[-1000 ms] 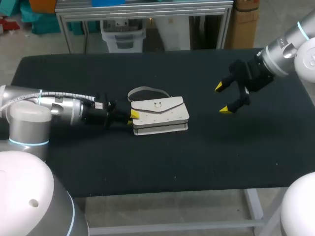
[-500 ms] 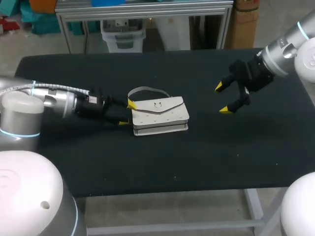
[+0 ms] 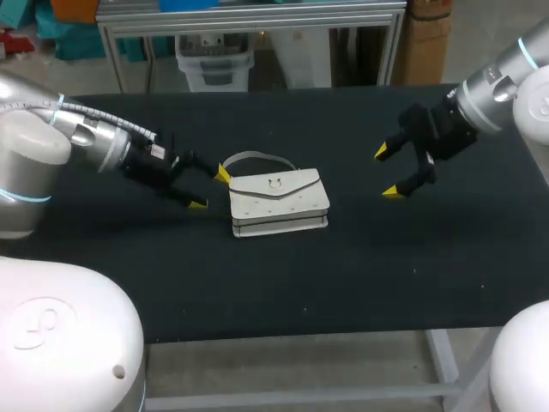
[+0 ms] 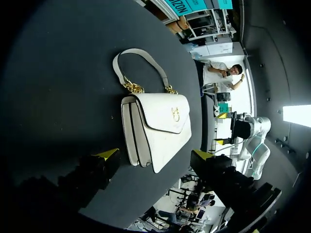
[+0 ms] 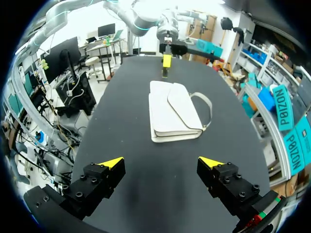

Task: Pick up the bag, open it, inspect its contents, close it, and place it on the opposite side

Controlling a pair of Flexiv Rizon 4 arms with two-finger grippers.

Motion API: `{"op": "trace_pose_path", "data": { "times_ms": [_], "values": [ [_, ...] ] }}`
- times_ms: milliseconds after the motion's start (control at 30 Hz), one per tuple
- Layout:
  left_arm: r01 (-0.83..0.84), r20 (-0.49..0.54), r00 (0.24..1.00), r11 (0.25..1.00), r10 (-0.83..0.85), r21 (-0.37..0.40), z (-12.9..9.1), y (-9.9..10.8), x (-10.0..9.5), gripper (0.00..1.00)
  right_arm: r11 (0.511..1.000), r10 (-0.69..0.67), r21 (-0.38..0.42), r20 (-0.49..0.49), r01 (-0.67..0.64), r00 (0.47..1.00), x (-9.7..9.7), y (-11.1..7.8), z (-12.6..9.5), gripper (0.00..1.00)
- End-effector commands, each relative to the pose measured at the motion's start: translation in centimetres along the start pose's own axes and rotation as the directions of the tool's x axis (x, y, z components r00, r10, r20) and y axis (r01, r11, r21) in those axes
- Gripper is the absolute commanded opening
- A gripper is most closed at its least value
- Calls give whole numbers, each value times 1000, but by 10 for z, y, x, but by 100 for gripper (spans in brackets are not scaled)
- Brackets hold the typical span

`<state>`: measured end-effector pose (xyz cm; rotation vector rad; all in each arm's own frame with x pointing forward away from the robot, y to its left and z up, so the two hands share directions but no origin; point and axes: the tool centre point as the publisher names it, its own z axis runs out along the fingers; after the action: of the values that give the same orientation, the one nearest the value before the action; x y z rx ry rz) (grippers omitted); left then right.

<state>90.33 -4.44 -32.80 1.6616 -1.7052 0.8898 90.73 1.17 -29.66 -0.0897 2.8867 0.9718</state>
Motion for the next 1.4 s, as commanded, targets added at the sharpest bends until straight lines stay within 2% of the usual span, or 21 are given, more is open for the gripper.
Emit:
{"op": "trace_pose_path", "data": {
  "times_ms": [33, 200, 433, 567, 800, 933, 1100, 1200, 1400],
  "values": [
    [11, 98, 995, 1000, -8, -23, -1, -4, 5, 100, 1000, 0, -1, 0, 0, 1000, 0, 0, 0, 100],
    [23, 124, 992, 1000, -22, -8, -1, -6, 4, 100, 1000, 0, -1, 0, 0, 1000, 0, 0, 0, 100],
    [-12, 150, 989, 1000, 11, 6, -1, -3, 6, 100, 998, -55, 18, 9, 54, 998, 2, 10, 0, 100],
    [-59, 185, 981, 998, 62, -23, -2, -3, 10, 100, 994, -107, 40, 16, 106, 994, 10, 19, 3, 100],
    [-158, 255, 951, 984, 174, -81, -14, -10, 16, 100, 976, -181, 130, 39, 175, 983, 22, 32, 6, 100],
    [-221, 251, 937, 969, 243, -113, -24, -15, 21, 100, 967, -201, 171, 47, 191, 978, 26, 39, 6, 100],
    [-286, 250, 919, 952, 304, -107, -35, -20, 29, 100, 954, -229, 210, 55, 213, 972, 32, 46, 9, 100],
    [-219, 210, 947, 966, 244, -136, -39, -23, 39, 100, 950, -237, 221, 57, 220, 970, 36, 50, 12, 100],
    [-219, 210, 947, 966, 244, -136, -39, -23, 39, 100, 952, -218, 232, 68, 197, 974, 37, 51, 13, 100]
  ]
}}
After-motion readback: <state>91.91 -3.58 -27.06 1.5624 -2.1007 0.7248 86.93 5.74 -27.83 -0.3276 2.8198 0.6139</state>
